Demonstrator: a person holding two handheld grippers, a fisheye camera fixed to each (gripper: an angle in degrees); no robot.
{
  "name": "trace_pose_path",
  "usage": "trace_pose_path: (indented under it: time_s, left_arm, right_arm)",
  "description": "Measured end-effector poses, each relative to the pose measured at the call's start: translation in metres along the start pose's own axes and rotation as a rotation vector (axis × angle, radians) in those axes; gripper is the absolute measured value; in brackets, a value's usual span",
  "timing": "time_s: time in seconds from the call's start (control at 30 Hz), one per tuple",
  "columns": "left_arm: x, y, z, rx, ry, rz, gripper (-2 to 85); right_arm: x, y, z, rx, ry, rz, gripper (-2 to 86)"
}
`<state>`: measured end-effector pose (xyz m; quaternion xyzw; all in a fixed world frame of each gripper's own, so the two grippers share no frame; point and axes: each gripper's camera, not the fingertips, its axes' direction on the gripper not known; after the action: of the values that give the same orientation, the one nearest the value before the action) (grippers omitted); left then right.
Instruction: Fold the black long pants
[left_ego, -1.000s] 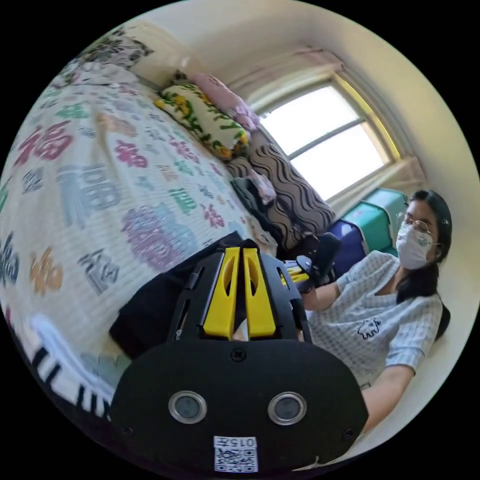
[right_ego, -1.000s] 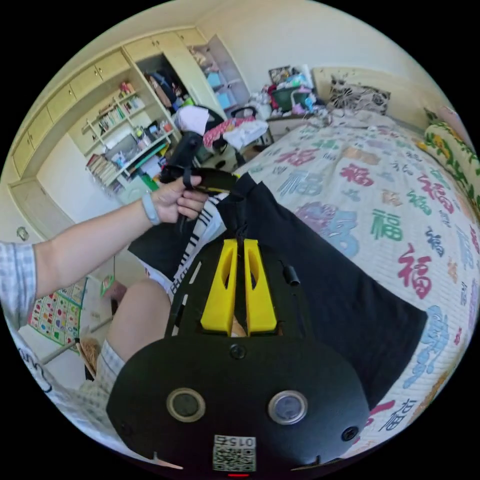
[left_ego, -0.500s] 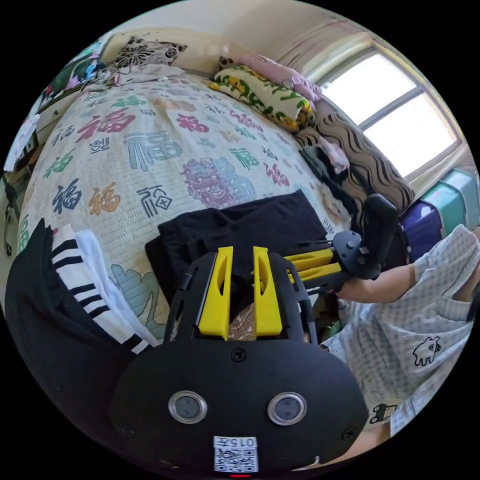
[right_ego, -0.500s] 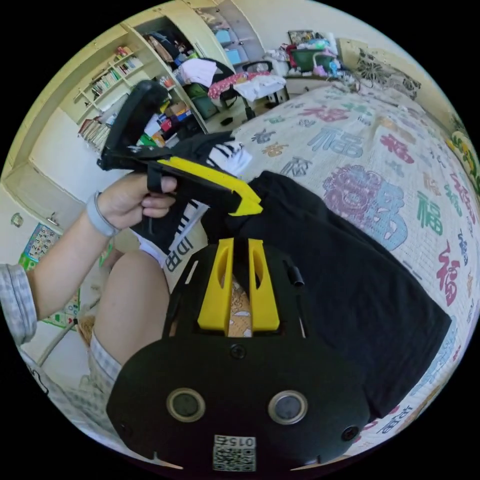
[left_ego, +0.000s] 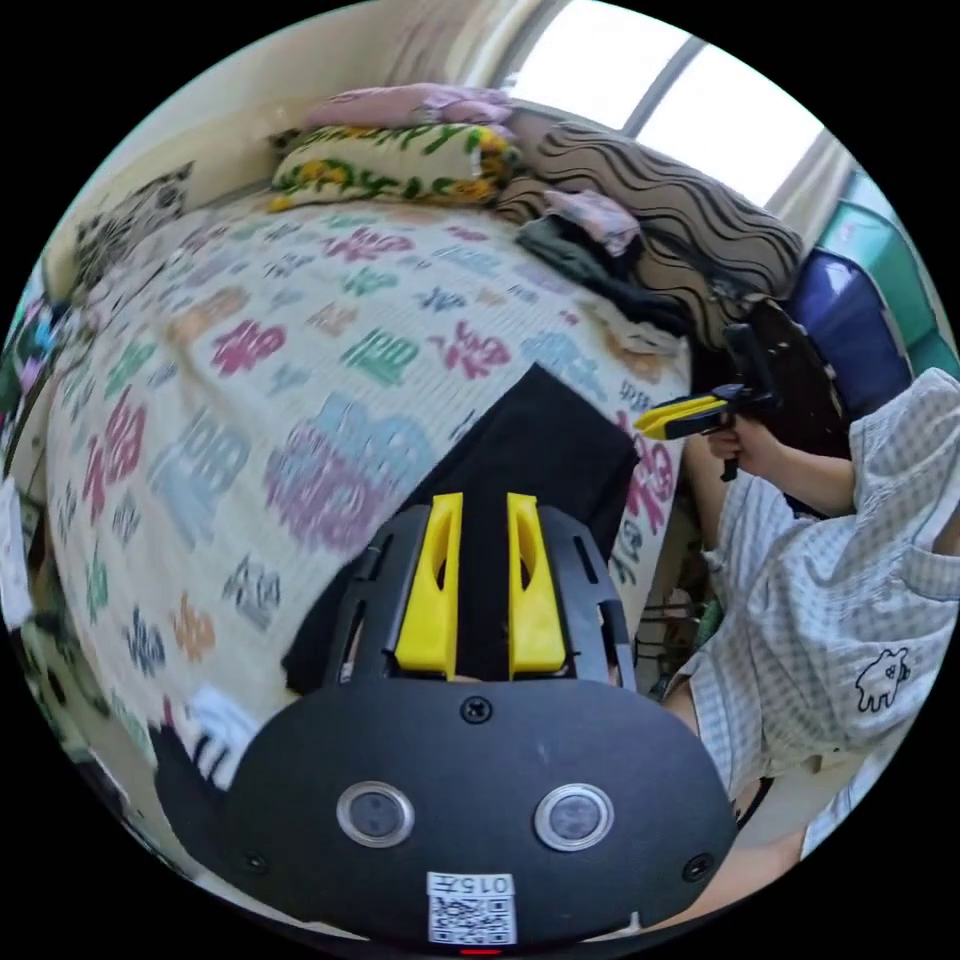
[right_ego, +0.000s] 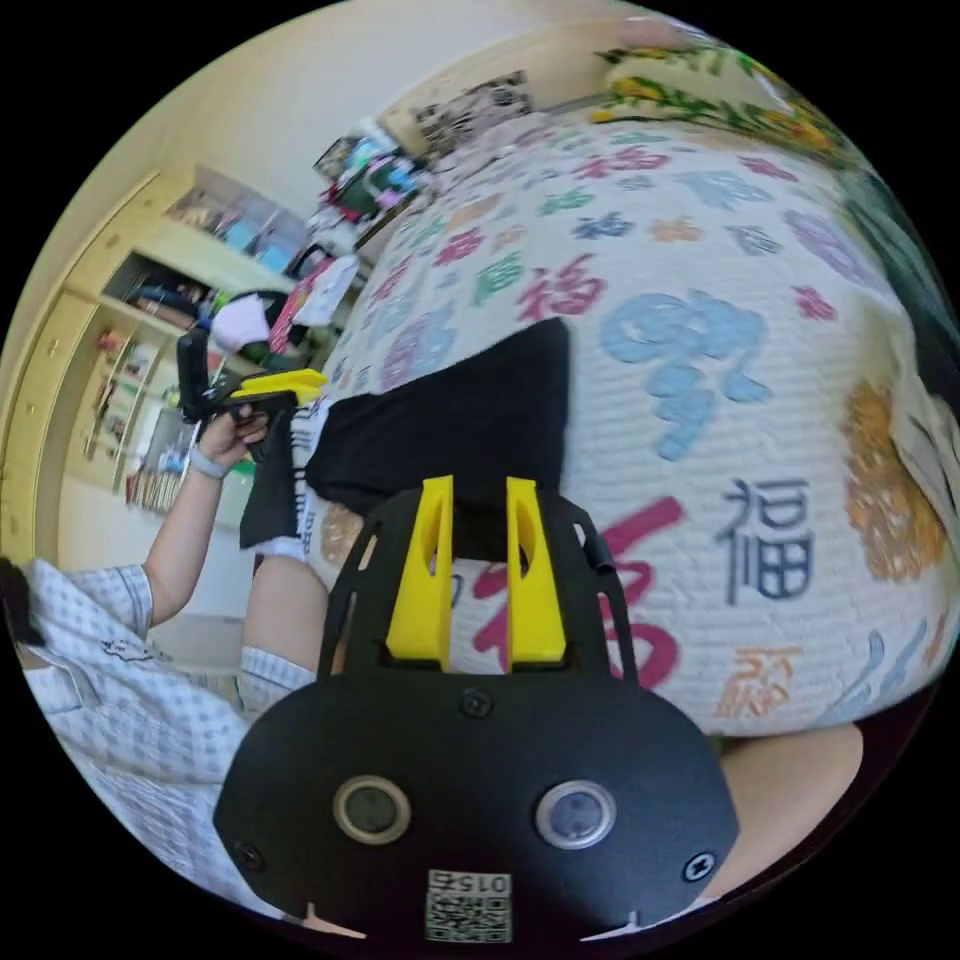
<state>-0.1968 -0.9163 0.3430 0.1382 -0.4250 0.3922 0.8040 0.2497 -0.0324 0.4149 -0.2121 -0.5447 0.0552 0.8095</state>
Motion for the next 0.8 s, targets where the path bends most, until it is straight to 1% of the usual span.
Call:
trace_pose_path:
  time_s: [0.07, 0.13, 0.2, 0.27, 0.3, 0.37, 0.43, 0.53, 0.6, 0.7, 0.77, 0.8]
  left_arm:
    - [0.016, -0.064, 0.018, -0.015, 0.088, 0.126, 8.3]
    - [0.025, -0.111, 0.043, -0.054, 0.155, 0.181, 8.7]
    - [0.030, -0.152, 0.070, -0.107, 0.225, 0.187, 8.9]
    - [0.031, -0.192, 0.107, -0.216, 0.249, 0.165, 9.2]
    - [0.031, -0.199, 0.116, -0.246, 0.242, 0.157, 9.1]
    - [0.031, -0.217, 0.149, -0.360, 0.310, 0.122, 8.4]
    - [0.034, -0.224, 0.167, -0.428, 0.342, 0.109, 6.7]
    - [0.045, -0.231, 0.182, -0.522, 0.326, 0.134, 2.3]
    - [0.053, -0.239, 0.177, -0.511, 0.349, 0.156, 1.5]
    - [0.071, -0.263, 0.144, -0.359, 0.450, 0.199, 0.9]
    - [0.085, -0.285, 0.110, -0.207, 0.578, 0.227, 0.7]
    - [0.088, -0.290, 0.102, -0.173, 0.606, 0.239, 0.7]
  right_arm:
    - [0.035, 0.000, -0.016, 0.023, 0.022, 0.089, 11.0]
    - [0.047, -0.006, -0.011, 0.004, -0.027, 0.107, 11.7]
    - [0.054, -0.016, -0.001, -0.021, -0.087, 0.112, 11.7]
    - [0.062, -0.029, 0.012, -0.056, -0.109, 0.133, 10.4]
    - [0.064, -0.032, 0.014, -0.062, -0.120, 0.143, 9.9]
    - [0.070, -0.039, 0.014, -0.051, -0.180, 0.155, 6.7]
    - [0.075, -0.043, 0.005, -0.039, -0.200, 0.158, 5.5]
    - [0.085, -0.043, -0.016, -0.003, -0.253, 0.173, 4.7]
    - [0.091, -0.041, -0.033, 0.017, -0.261, 0.180, 4.7]
    - [0.106, -0.033, -0.088, 0.099, -0.205, 0.190, 4.7]
    - [0.113, -0.026, -0.151, 0.184, -0.129, 0.178, 4.8]
    - [0.112, -0.025, -0.167, 0.200, -0.100, 0.167, 4.8]
